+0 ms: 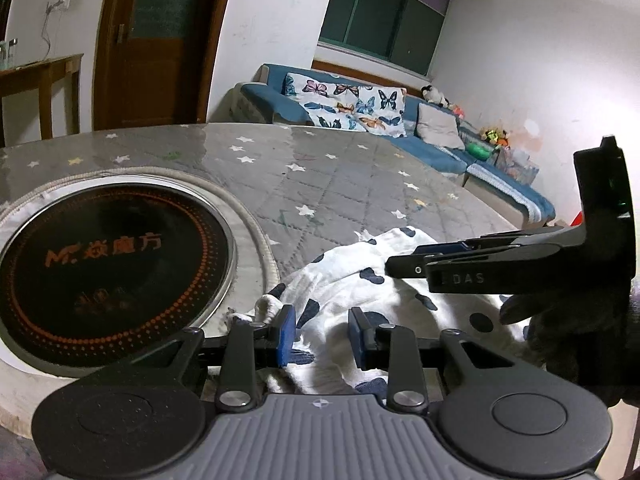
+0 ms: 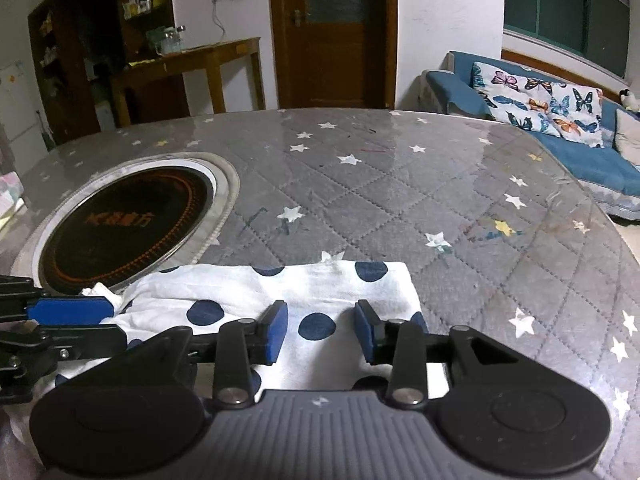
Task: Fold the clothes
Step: 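Lower the pants onto the table and open the right gripper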
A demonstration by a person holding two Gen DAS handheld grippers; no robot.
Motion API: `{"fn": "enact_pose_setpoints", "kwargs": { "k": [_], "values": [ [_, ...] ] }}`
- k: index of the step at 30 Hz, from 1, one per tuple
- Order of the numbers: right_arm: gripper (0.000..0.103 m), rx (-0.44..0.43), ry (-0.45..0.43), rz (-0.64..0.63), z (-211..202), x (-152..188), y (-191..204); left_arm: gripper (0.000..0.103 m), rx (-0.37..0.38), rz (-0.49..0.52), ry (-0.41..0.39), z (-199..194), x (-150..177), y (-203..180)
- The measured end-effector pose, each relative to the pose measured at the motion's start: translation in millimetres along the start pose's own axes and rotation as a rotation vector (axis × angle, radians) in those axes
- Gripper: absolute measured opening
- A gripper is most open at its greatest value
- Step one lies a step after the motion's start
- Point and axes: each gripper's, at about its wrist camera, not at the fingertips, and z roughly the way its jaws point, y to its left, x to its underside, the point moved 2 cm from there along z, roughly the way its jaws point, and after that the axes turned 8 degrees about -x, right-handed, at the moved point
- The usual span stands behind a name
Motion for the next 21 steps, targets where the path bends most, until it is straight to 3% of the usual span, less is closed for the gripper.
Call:
{"fn": "enact_pose_setpoints", "kwargs": {
  "k": [11, 21],
  "values": [
    [0.039, 0.043, 0.031, -0.017, -20, 0, 18, 0.032, 0.046, -0.046, -0.006, 2, 3, 7],
    [0.039, -0.073, 0.108, -0.104, -38, 22, 72, 0.032, 0.063, -0.065, -0.008, 3, 5, 10]
  ]
}}
